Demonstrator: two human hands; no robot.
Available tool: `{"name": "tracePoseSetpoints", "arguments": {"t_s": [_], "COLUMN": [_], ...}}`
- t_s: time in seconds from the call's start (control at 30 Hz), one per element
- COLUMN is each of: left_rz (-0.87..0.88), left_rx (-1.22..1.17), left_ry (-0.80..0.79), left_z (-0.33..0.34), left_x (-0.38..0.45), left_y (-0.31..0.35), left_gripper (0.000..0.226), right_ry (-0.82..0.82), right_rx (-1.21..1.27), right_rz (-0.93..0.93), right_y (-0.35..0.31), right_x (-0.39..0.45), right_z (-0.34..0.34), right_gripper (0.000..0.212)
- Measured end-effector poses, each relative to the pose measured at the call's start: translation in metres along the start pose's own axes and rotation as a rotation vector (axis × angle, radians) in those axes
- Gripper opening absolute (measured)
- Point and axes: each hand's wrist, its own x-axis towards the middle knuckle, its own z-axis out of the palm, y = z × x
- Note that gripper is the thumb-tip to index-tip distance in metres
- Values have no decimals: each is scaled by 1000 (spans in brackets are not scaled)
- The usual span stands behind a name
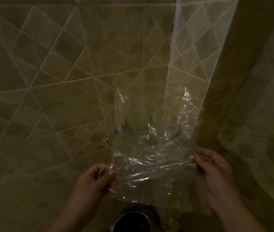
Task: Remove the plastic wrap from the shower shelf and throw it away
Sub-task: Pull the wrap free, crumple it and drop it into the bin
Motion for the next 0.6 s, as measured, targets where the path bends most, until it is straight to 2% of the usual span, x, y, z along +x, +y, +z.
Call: {"name": "tracePoseSetpoints", "arguments": {"t_s": [0.07,0.13,0.2,0.27,0.4,0.43,0.5,0.6], "left_rz": [-11,7,35,65,108,114,110,77], "left_rx": [34,94,138,165,144,153,140,107], "left_ry": [-33,-57,-87,-96,-136,-139,-92,6], "left_z": [-4,-6,-7,-7,-4,-5,-7,-16], "left_x": [-4,-6,-7,-6,-9,-10,-11,-11], "left_y": [-5,-6,-6,-4,-4,-7,-13,-24], "left_gripper": [11,6,12,18,9,16,30,33], "right_ry": [-33,-115,-151,-125,-115,-103,-64,22], "right_rx": [-35,-111,-182,-225,-247,-249,-256,-258], "right_rz": [19,31,-2,-38,-33,-36,-67,-118], "right_y": [1,-5,-15,-25,-35,-35,-33,-29], "right_x": [0,1,5,12,27,31,38,46], "right_z": [-3,-5,-6,-4,7,9,11,8], "right_gripper": [23,14,29,38,23,17,14,15]}}
